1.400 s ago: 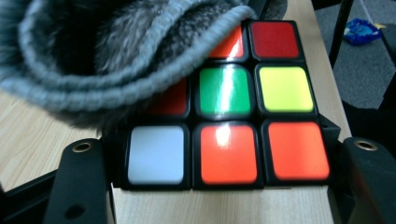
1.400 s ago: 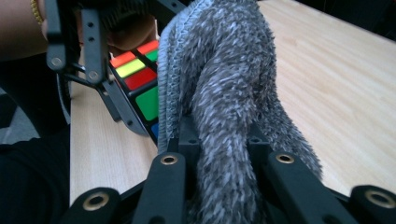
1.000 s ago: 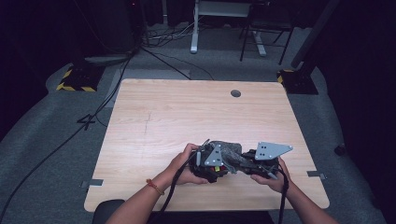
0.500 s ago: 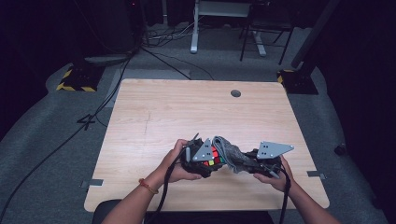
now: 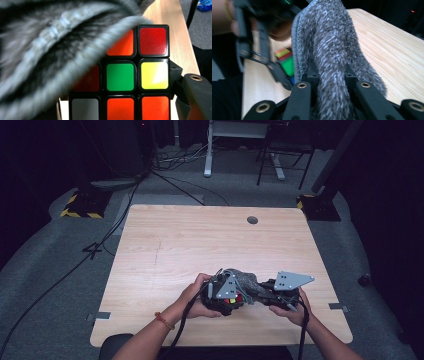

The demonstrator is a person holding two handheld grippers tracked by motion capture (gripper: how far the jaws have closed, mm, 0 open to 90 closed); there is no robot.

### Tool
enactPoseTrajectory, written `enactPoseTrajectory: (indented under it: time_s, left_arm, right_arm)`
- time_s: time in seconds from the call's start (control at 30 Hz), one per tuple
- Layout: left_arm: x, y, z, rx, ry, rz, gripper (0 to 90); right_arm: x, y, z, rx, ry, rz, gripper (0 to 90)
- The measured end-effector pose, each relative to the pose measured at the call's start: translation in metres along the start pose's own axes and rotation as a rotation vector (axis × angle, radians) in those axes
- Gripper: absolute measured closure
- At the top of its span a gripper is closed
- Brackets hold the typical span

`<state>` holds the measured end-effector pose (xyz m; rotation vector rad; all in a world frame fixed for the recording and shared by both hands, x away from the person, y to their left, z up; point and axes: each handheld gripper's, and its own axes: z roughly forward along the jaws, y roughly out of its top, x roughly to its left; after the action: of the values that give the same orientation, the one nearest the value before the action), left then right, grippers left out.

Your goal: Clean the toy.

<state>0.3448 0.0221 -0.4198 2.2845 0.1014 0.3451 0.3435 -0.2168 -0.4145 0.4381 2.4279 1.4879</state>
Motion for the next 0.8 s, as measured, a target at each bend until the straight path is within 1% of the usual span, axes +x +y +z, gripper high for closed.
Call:
enactPoseTrajectory:
  time_s: [0.07, 0.13, 0.17, 0.2, 0.27, 0.33, 0.43, 0.53, 0.63, 0.67, 0.73, 0.8]
  left_arm:
    - [0.001, 0.001, -0.005, -0.004, 0.011, 0.006, 33.3]
    - [0.003, 0.002, -0.010, -0.020, 0.021, -0.001, 33.3]
    - [0.005, 0.001, -0.014, -0.029, 0.024, -0.005, 33.3]
    - [0.006, 0.001, -0.017, -0.037, 0.029, -0.009, 33.3]
    - [0.008, 0.000, -0.021, -0.046, 0.036, -0.014, 33.3]
    - [0.010, -0.001, -0.024, -0.042, 0.047, -0.017, 33.3]
    - [0.011, -0.002, -0.022, -0.034, 0.048, -0.018, 33.3]
    - [0.010, -0.003, -0.017, -0.023, 0.045, -0.016, 33.3]
    - [0.007, -0.003, -0.012, -0.008, 0.029, -0.011, 33.3]
    - [0.007, -0.002, -0.010, -0.004, 0.022, -0.016, 33.3]
    - [0.004, 0.000, -0.008, 0.007, 0.009, 0.002, 33.4]
    - [0.000, 0.002, -0.007, 0.013, 0.006, 0.015, 33.4]
  right_arm:
    - [-0.003, -0.003, 0.001, 0.012, -0.013, 0.016, 75.2]
    - [-0.005, -0.005, 0.002, 0.018, -0.023, 0.025, 75.3]
    - [-0.005, -0.006, 0.003, 0.020, -0.026, 0.022, 75.5]
    - [-0.004, -0.007, 0.003, 0.024, -0.033, 0.007, 75.5]
    - [-0.003, -0.008, 0.003, 0.021, -0.023, 0.006, 75.6]
    - [-0.002, -0.007, 0.003, 0.021, -0.012, 0.006, 75.6]
    - [0.001, -0.006, 0.004, 0.015, 0.008, 0.007, 75.7]
    - [0.005, -0.003, 0.001, -0.021, 0.032, 0.000, 75.6]
    - [0.009, 0.002, 0.000, -0.048, 0.044, -0.009, 75.6]
    - [0.010, 0.003, 0.000, -0.050, 0.039, -0.012, 75.6]
    - [0.010, 0.004, 0.000, -0.054, 0.026, -0.016, 75.6]
    - [0.009, 0.004, -0.001, -0.055, 0.004, -0.013, 75.4]
